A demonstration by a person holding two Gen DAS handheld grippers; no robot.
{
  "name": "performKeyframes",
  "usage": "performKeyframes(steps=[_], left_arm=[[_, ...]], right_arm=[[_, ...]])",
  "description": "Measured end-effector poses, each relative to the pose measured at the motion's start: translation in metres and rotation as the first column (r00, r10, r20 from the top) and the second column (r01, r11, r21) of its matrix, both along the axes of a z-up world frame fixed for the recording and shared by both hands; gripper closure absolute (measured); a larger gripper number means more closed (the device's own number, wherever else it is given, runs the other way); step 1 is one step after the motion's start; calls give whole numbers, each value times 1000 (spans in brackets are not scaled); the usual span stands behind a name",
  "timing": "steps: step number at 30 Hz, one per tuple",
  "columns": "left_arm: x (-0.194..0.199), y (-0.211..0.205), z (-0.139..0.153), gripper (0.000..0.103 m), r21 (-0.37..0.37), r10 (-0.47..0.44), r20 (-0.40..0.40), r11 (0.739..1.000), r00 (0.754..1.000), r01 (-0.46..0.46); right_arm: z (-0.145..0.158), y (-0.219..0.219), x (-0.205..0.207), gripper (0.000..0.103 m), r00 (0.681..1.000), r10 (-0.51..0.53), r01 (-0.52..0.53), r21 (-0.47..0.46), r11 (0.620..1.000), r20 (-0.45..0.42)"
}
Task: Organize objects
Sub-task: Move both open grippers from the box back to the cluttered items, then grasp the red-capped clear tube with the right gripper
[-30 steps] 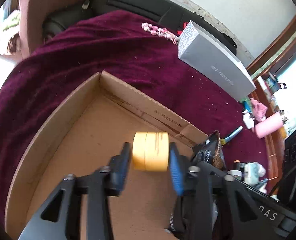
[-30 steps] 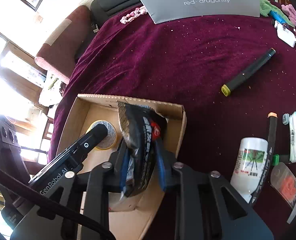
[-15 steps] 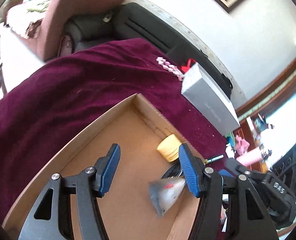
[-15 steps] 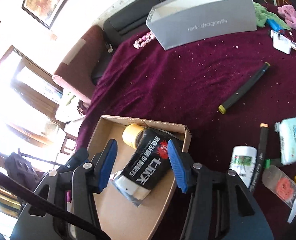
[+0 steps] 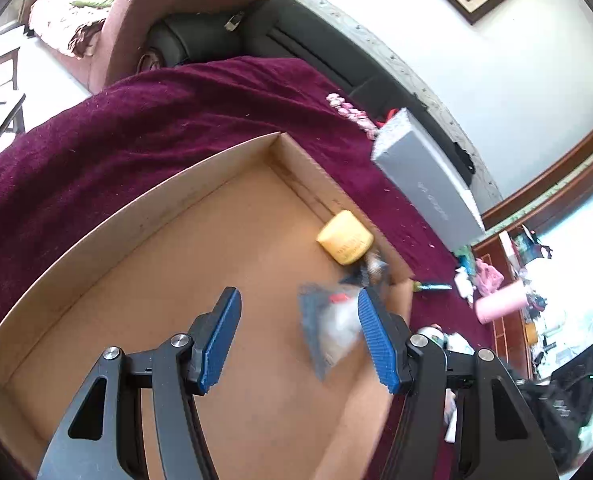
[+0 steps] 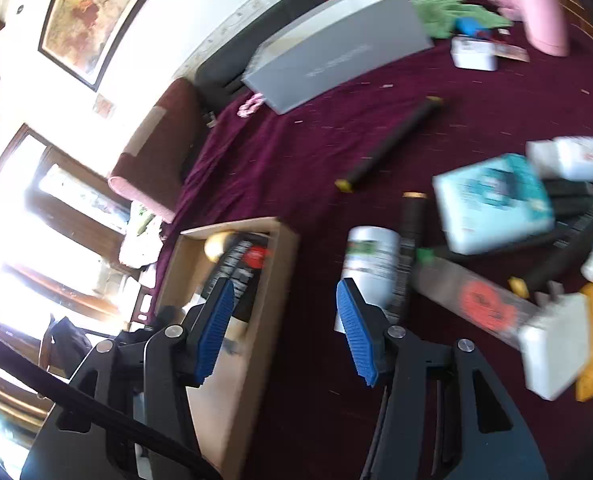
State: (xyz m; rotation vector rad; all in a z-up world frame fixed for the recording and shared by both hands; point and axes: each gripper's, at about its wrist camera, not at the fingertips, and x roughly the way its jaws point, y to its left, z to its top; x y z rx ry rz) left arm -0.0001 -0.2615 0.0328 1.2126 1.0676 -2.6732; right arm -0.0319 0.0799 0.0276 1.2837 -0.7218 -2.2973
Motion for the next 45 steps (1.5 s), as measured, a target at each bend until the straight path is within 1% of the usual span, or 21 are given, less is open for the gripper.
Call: performKeyframes(steps=[2,4,6,10,14,16,20,23,24,25,27,28,31,32,33,34,35,36,38,42,45], left_arm=[[15,11,18,48,-46,-36,-43,998,998,34],[31,30,36,47,-118,-85,-88,990,992,74],[38,49,46,42,-145,-147,-106,981,983,131],[39,81,42,43,-95,-284,-57,956,957,278],[44,102,34,43,-85,-333,-18,940,943,330],[47,108,28,43,-66,-341,8,938,940,341],[46,115,22,43,-70,-352,42,933,935,354],[49,118,25,43,-97,-352,41,930,935,355],[49,117,26,43,-106,-353,39,929,935,355],[50,117,28,43,-116,-354,37,927,935,356],[50,116,30,43,-132,-356,35,925,934,357],[49,117,30,43,-141,-358,35,923,933,359],[43,120,30,43,-156,-369,45,915,928,371],[41,123,30,43,-166,-376,50,911,925,379],[39,126,30,43,-176,-382,55,906,923,385],[35,130,30,43,-191,-390,58,899,919,394],[31,134,30,43,-203,-397,60,894,916,400],[27,140,30,43,-223,-405,63,885,912,409],[13,154,30,43,-282,-416,88,861,905,423],[-20,177,28,43,-342,-435,124,825,892,449],[-43,191,19,43,-379,-445,160,797,881,471]], right_arm=[[-3,18,6,50,1000,-16,16,21,1000,2],[-8,36,12,50,999,-32,32,63,998,3],[-13,50,17,50,999,-39,39,90,995,5],[-22,60,25,51,999,-48,47,125,991,4],[-30,67,30,51,999,-40,40,157,987,0],[-28,65,28,51,999,-26,30,202,979,-24],[-24,51,16,49,998,25,-6,332,943,-53],[-34,36,3,48,997,81,-65,415,907,-19],[-38,29,-1,47,996,92,-77,456,887,-11],[-38,23,-2,47,995,92,-62,514,856,-33],[-41,16,-5,54,996,85,-54,580,813,-27],[-42,15,-5,61,996,86,-57,584,810,-22],[-41,16,2,69,997,80,-51,605,795,-20],[-41,17,4,72,997,73,-51,598,800,-12],[-39,21,8,76,998,64,-51,570,820,-3],[-38,25,12,90,998,59,-51,551,833,2],[-38,28,15,93,998,59,-57,531,845,14],[-38,32,20,93,998,62,-68,489,870,28],[-40,38,27,93,998,53,-61,454,889,31],[-46,47,33,91,999,46,-34,381,924,-21],[-51,55,34,81,998,34,-16,318,948,-49]])
